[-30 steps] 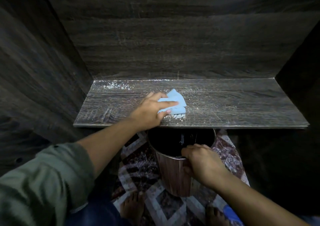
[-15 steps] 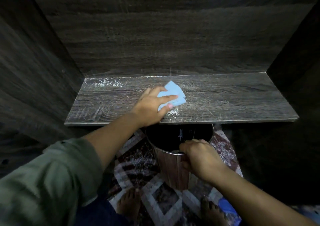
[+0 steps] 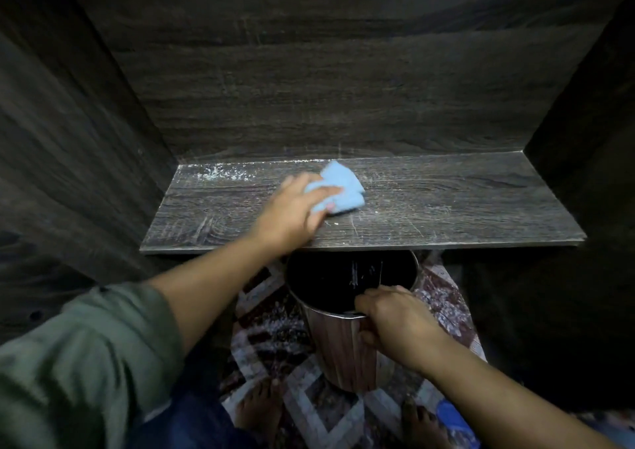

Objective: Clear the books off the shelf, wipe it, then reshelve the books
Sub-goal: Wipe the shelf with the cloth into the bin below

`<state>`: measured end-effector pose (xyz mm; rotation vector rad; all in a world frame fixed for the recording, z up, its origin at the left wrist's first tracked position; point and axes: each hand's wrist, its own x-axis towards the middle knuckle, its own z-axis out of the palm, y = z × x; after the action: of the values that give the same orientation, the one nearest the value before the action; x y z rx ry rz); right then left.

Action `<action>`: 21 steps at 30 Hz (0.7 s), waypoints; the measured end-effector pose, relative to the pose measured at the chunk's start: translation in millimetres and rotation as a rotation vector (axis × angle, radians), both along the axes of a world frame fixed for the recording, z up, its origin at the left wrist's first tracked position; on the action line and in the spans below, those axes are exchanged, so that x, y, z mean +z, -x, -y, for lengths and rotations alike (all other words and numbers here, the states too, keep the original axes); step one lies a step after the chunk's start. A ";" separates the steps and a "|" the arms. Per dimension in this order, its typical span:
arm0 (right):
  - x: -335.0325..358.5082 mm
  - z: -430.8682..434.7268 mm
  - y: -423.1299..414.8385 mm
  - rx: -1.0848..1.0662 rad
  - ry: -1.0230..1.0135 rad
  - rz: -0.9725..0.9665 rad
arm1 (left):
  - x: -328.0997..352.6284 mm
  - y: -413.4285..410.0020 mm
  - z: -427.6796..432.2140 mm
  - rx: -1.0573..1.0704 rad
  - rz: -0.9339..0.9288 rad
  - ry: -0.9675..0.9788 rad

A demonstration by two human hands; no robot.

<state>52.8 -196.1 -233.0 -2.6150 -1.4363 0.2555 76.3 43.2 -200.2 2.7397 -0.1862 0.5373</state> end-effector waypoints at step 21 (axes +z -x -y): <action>-6.8 9.2 -8.2 -0.058 -0.008 -0.104 | -6.5 -40.7 -9.0 -0.008 -0.197 -0.135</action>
<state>61.1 -205.3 -239.9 -2.5907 -1.3235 0.3721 117.0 52.1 -206.7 2.9000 -0.1900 0.2579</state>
